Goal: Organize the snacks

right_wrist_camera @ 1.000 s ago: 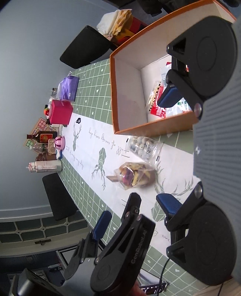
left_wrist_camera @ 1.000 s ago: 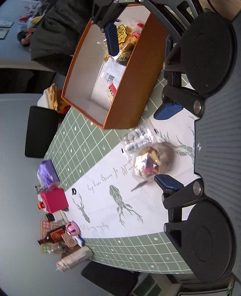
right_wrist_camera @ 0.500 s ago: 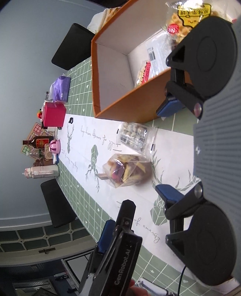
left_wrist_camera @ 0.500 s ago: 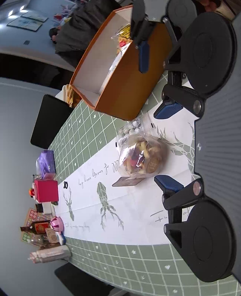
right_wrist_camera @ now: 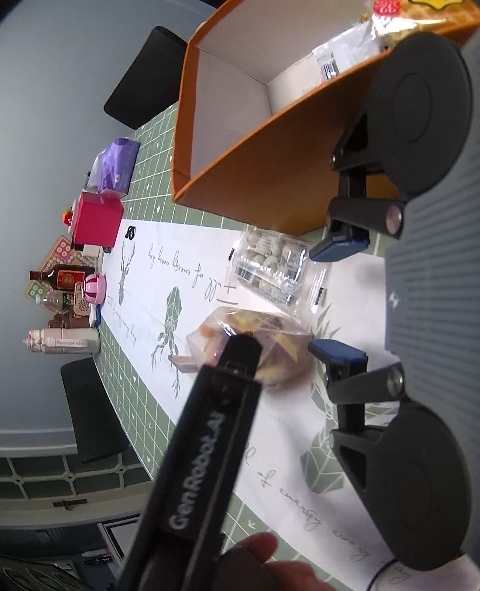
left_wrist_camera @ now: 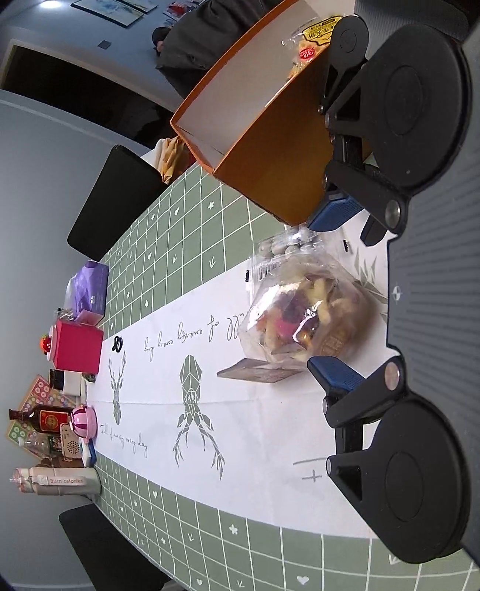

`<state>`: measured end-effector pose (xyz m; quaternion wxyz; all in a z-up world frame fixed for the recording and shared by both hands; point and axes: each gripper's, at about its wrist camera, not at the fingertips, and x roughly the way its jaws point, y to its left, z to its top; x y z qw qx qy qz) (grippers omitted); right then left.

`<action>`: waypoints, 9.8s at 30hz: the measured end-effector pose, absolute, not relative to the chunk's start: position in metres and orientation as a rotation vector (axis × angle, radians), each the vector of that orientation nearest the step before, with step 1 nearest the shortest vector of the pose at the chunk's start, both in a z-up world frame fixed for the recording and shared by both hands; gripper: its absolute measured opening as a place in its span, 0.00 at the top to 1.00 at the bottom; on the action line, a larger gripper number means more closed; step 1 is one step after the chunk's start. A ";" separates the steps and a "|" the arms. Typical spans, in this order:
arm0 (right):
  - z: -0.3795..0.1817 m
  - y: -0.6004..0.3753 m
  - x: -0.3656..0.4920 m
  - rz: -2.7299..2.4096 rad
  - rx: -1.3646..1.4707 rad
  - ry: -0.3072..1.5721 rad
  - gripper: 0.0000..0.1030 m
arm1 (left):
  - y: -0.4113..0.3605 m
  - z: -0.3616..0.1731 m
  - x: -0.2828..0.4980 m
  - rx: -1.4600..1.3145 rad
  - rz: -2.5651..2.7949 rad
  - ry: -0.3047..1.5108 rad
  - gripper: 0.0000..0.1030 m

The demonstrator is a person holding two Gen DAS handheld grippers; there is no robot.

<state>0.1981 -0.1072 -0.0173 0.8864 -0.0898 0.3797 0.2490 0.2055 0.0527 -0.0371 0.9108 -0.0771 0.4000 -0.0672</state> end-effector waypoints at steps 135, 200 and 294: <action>0.093 -0.193 0.143 0.595 -0.289 0.919 0.51 | -0.028 0.050 0.144 0.135 -0.303 0.887 0.45; 0.039 -0.282 0.286 0.421 -0.552 1.048 0.12 | -0.180 0.000 0.295 0.694 -0.495 1.007 0.20; 0.078 -0.204 -0.067 0.249 -0.084 0.464 0.03 | -0.012 0.020 -0.069 0.011 0.173 0.556 0.14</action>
